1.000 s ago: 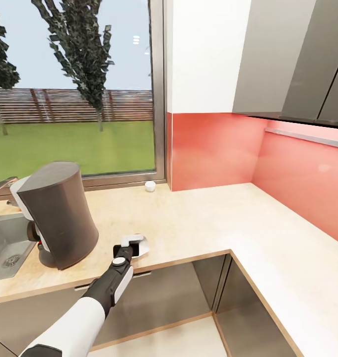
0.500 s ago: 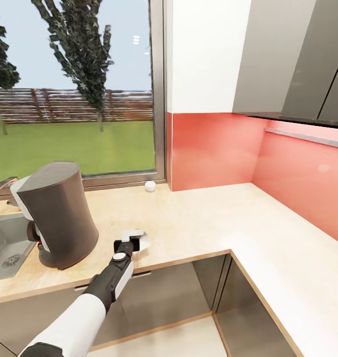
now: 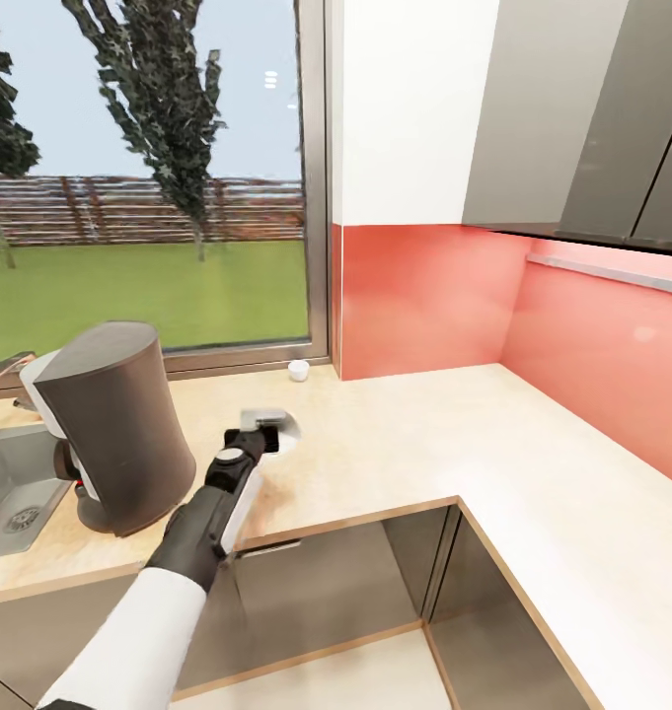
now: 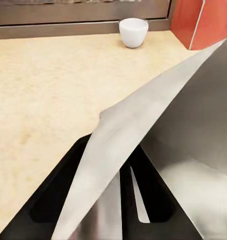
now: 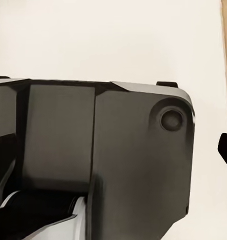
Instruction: Set up a coffee station on the kitchen countertop: keep the coffee maker on the countertop, move the bottle of coffee from the kitchen shelf to the counter next to the coffee maker, place a paper coffee filter on top of the coffee maker, put the saucer next to the coffee maker with the coffee cup on the saucer, and place the electric kettle next to the coffee maker.
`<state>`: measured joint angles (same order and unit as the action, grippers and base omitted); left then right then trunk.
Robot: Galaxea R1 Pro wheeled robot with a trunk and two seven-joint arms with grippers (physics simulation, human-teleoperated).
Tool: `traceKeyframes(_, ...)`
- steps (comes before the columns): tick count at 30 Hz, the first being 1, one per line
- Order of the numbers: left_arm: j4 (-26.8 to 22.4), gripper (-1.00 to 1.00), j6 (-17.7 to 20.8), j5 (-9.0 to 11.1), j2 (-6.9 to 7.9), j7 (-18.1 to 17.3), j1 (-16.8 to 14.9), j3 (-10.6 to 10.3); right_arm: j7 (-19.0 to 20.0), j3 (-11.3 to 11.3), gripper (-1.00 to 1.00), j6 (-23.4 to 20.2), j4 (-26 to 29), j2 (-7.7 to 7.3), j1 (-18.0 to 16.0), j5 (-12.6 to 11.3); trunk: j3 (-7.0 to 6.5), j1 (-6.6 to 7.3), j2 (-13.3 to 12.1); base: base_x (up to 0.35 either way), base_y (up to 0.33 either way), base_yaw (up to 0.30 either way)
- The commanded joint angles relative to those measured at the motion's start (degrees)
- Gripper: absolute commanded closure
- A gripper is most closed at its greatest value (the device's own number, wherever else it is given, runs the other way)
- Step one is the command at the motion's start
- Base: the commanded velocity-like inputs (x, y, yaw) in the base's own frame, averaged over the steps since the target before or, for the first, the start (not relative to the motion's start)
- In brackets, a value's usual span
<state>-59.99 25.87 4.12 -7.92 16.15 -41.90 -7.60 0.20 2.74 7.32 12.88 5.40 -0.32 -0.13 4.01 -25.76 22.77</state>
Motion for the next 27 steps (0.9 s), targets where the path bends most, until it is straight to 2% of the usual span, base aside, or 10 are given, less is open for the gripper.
traceKeyframes(1, -2.76, 1.00, 2.25, 0.42, 0.02, 0.35, -0.10, -0.13, -0.03, 0.25, -1.00, 0.17, 0.21, -0.03, -0.03, -0.01, 0.14, -0.02, 0.14, 0.000, 0.000, 0.000)
traceKeyframes(3, -6.07, 1.00, 6.23, 0.55, 0.05, 0.20, -1.05, -0.18, -0.02, 0.20, -1.00, 0.27, 0.62, -0.08, -0.03, -0.05, 0.14, -0.02, 0.14, 0.000, 0.000, 0.000)
traceKeyframes(7, -9.12, 1.00, 13.26, 0.88, 0.13, -0.20, -3.10, -0.15, -0.26, 0.10, -1.00, 0.19, 0.80, -0.12, -0.03, -0.12, 0.14, -0.02, 0.14, 0.000, 0.000, 0.000)
traceKeyframes(9, -9.57, 1.00, 14.71, 0.91, 0.13, -1.54, -4.12, -0.14, -0.32, 0.08, -1.00, 0.17, 0.82, -0.13, -0.03, -0.15, 0.14, -0.02, 0.14, 0.000, 0.000, 0.000)
traceKeyframes(10, -9.80, 1.00, 16.48, 0.91, 0.22, -3.82, -6.09, -0.14, -0.27, 0.07, -1.00, 0.16, 0.78, -0.13, -0.03, -0.20, 0.14, -0.02, 0.14, 0.000, 0.000, 0.000)
traceKeyframes(15, -10.84, 1.00, 22.27, 0.97, 0.27, -5.10, -8.02, -0.14, -0.33, 0.07, -1.00, 0.15, 0.76, -0.13, -0.03, -0.15, 0.14, -0.02, 0.14, 0.000, 0.000, 0.000)
traceKeyframes(20, -11.88, 1.00, 23.17, 0.98, 0.27, -5.24, -7.96, -0.13, -0.37, 0.07, -1.00, 0.15, 0.75, -0.13, -0.03, -0.14, 0.14, -0.02, 0.14, -0.047, 0.000, 0.000)
traceKeyframes(27, -11.98, 1.00, 23.26, 0.98, 0.27, -5.32, -7.72, -0.15, -0.37, 0.07, -1.00, 0.15, 0.66, -0.13, -0.03, -0.14, 0.14, -0.02, 0.14, -0.300, 0.058, 0.000)
